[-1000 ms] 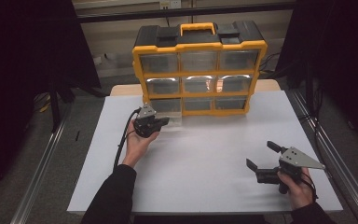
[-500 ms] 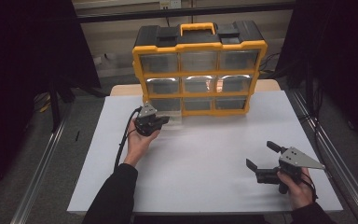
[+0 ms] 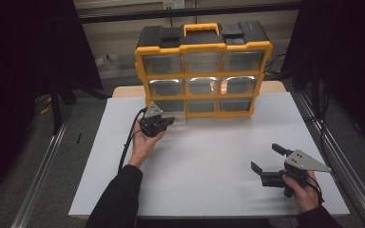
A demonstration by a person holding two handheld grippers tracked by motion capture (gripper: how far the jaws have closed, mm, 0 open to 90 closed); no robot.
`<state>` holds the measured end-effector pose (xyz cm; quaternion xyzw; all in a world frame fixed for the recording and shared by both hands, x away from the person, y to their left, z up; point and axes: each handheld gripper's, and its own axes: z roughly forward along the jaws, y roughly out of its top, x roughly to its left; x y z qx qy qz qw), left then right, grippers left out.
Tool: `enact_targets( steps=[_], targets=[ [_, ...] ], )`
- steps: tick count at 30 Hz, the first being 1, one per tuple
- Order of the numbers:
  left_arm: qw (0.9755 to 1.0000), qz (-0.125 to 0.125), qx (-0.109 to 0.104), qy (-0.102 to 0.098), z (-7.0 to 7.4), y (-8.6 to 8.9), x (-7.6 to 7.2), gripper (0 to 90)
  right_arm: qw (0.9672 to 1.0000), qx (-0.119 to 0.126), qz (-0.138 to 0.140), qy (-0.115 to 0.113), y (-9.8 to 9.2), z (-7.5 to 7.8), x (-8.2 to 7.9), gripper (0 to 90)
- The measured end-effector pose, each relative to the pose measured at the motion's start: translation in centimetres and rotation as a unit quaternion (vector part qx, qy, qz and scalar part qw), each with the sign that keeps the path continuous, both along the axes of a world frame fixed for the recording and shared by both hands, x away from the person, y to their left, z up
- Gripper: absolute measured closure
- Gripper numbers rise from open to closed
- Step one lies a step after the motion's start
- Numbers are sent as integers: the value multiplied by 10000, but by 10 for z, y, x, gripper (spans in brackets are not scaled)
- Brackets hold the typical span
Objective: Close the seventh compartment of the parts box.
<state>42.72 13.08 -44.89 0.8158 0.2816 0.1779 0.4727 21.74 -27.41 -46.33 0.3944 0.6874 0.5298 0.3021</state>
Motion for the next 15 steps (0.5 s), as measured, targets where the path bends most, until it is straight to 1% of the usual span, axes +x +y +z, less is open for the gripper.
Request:
enact_targets(
  steps=[2,6,7,9,10,12,14,15],
  targets=[
    [10000,41,11,27,0,0,1,900,10000,32,-29,3,0,0,0,4],
    [10000,50,-13,3,0,-1,4,900,10000,13,2,5,0,0,0,4],
    [10000,77,32,7,0,-1,4,900,10000,11,2,3,0,0,0,4],
    [9999,101,45,17,1,-1,5,900,10000,21,-15,12,0,0,0,4],
    [10000,53,18,14,0,-1,6,900,10000,32,-20,6,0,0,0,4],
    [9999,84,80,2,1,-1,7,900,10000,31,-21,8,0,0,0,4],
    [9999,100,86,-33,1,-1,8,900,10000,21,-11,7,0,0,0,4],
    [9999,114,35,-8,1,-2,9,900,10000,33,-27,7,0,0,0,4]
  ],
)
